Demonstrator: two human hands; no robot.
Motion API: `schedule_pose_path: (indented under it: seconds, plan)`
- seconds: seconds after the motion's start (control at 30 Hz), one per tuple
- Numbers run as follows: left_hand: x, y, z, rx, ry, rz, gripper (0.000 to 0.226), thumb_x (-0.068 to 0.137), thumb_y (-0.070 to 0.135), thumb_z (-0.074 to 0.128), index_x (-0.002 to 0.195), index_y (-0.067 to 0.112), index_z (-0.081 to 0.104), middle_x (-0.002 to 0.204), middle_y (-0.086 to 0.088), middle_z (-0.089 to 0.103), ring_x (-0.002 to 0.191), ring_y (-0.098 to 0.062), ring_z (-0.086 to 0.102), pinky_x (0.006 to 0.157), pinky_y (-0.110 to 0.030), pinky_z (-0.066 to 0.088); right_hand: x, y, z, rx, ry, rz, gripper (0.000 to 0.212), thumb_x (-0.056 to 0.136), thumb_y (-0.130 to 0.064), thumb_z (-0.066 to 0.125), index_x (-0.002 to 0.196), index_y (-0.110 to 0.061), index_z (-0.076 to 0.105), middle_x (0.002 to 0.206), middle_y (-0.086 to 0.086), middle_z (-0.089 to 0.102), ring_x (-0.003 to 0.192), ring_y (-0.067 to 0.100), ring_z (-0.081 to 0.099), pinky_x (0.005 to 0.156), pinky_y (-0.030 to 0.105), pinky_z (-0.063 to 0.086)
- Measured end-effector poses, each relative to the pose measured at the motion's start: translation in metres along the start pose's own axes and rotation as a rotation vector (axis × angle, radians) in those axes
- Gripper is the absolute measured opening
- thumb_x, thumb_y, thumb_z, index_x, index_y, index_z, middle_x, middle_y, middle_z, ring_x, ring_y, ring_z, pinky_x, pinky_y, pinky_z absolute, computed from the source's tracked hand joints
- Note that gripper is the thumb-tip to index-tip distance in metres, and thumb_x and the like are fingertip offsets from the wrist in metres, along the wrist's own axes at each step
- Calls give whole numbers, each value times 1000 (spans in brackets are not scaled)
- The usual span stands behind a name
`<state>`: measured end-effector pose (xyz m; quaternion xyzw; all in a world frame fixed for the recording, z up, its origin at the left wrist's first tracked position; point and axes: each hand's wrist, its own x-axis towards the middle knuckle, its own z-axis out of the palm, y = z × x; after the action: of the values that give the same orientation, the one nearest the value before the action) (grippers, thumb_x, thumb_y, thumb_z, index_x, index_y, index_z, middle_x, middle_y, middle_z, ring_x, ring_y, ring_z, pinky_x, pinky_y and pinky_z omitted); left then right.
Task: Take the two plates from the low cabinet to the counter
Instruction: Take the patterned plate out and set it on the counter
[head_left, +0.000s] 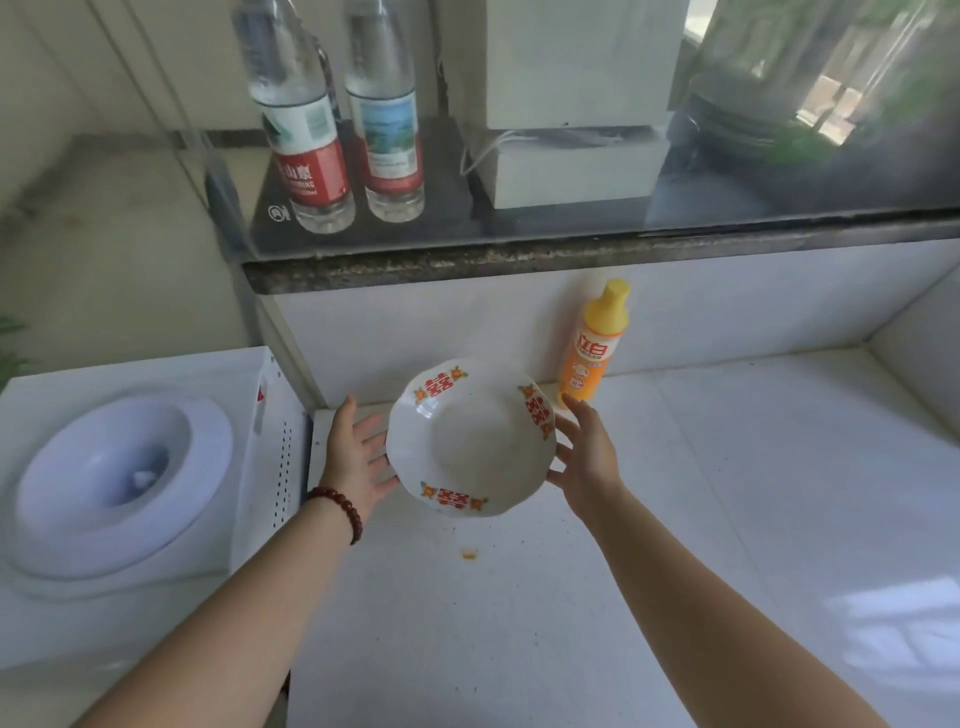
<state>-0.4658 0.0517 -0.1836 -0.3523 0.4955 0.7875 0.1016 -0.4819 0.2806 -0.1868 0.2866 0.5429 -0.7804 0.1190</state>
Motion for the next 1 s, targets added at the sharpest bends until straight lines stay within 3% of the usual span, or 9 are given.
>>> schedule_pose_path:
  seconds: [0.37, 0.5, 0.77, 1.0]
  plan:
    - [31, 7, -23, -16, 84, -34, 73, 83, 67, 35, 136, 18, 43, 140, -9, 47, 106, -26, 49, 99, -49, 39, 33, 18, 33, -81, -17, 44, 47, 94, -45, 36, 138, -30, 41, 143, 4, 45, 124, 32, 46, 99, 59, 38]
    - [39, 5, -28, -18, 107, -59, 73, 83, 68, 35, 137, 19, 42, 141, -9, 46, 119, -29, 48, 102, -51, 37, 41, 23, 37, -108, -21, 60, 48, 95, -45, 35, 139, -29, 40, 143, 5, 45, 125, 32, 45, 97, 57, 39]
    - [48, -2, -34, -9, 128, -87, 71, 85, 67, 33, 137, 19, 43, 140, -7, 47, 119, -28, 47, 91, -45, 38, 49, 35, 41, -139, -11, 101, 46, 96, -42, 35, 139, -28, 39, 143, 5, 45, 125, 33, 45, 93, 56, 40]
    - [53, -6, -35, -15, 148, -118, 67, 86, 64, 34, 136, 20, 43, 141, -6, 47, 123, -28, 46, 95, -46, 37, 52, 39, 41, -163, 3, 111, 46, 96, -43, 36, 139, -28, 39, 144, 6, 44, 126, 34, 44, 96, 57, 40]
